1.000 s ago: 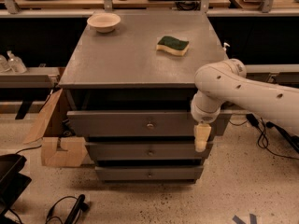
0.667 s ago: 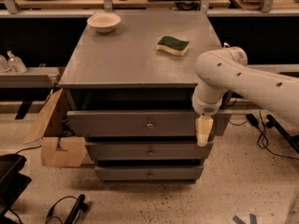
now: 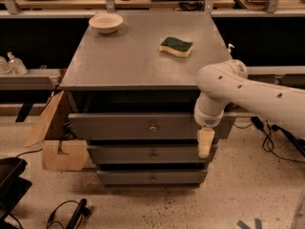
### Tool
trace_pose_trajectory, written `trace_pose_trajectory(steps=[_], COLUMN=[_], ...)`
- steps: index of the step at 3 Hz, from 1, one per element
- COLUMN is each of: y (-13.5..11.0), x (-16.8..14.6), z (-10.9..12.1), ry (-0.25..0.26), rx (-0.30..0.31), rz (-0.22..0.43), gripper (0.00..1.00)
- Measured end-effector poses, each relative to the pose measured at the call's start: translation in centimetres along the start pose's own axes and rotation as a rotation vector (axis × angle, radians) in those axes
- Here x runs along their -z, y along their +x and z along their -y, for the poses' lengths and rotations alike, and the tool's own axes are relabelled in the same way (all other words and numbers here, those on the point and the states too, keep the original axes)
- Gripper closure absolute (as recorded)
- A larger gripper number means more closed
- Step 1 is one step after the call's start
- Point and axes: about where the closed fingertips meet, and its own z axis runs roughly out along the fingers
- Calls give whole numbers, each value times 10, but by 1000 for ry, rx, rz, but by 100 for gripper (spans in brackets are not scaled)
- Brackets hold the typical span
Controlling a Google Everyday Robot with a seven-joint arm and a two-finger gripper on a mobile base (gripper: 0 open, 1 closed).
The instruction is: Open top drawer
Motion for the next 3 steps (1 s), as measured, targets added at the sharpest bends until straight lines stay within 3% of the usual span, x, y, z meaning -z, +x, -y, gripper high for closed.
trace_pose_trajectory(steps=[1, 2, 3], y=[-3, -4, -4], x=[-17, -12, -1], z=[-8, -8, -7], ry=[-3, -3, -3], rx=[-4, -4, -4], rz=[9, 9, 9], gripper=[25, 49, 80])
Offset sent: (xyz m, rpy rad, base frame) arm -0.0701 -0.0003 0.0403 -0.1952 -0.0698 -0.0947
